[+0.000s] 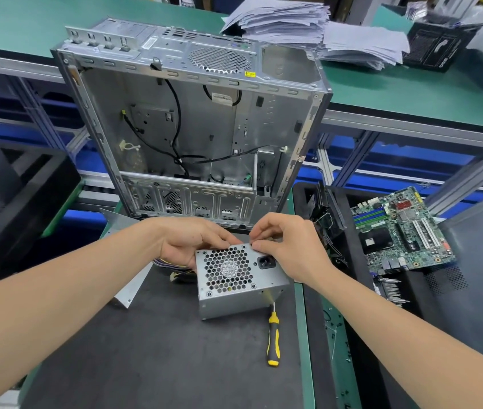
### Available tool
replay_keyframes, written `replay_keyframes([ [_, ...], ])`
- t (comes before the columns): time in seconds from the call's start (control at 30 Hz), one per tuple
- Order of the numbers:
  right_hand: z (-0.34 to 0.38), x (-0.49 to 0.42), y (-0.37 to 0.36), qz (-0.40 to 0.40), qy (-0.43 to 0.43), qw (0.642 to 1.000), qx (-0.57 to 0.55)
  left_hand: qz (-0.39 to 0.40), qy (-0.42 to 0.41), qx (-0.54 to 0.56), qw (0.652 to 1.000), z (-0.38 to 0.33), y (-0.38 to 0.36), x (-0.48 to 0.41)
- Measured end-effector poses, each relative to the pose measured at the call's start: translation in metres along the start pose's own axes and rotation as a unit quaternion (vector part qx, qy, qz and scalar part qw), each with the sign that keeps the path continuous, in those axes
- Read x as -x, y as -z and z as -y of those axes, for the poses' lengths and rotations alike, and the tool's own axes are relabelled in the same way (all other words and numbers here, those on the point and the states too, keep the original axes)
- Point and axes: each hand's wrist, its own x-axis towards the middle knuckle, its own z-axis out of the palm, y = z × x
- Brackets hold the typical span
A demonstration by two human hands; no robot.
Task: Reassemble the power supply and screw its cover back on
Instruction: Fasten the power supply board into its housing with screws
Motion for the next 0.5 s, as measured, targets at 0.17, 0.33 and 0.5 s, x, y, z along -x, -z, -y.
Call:
replay_keyframes([
  [0.17, 0.005, -0.007, -0.004, 0.028, 0.035, 0.999, 0.012, 0.019, 0.000, 0.006, 1.000, 0.000, 0.000, 0.001],
  [0.33, 0.002, -0.012, -0.009, 0.030, 0.046, 0.998, 0.033, 0.010, 0.003, 0.013, 1.000, 0.000, -0.005, 0.004],
  [0.5, 0.007, -0.012, -0.010, 0.037, 0.096, 0.991, 0.091, -0.024, 0.009, 0.011, 1.000, 0.000, -0.007, 0.006],
])
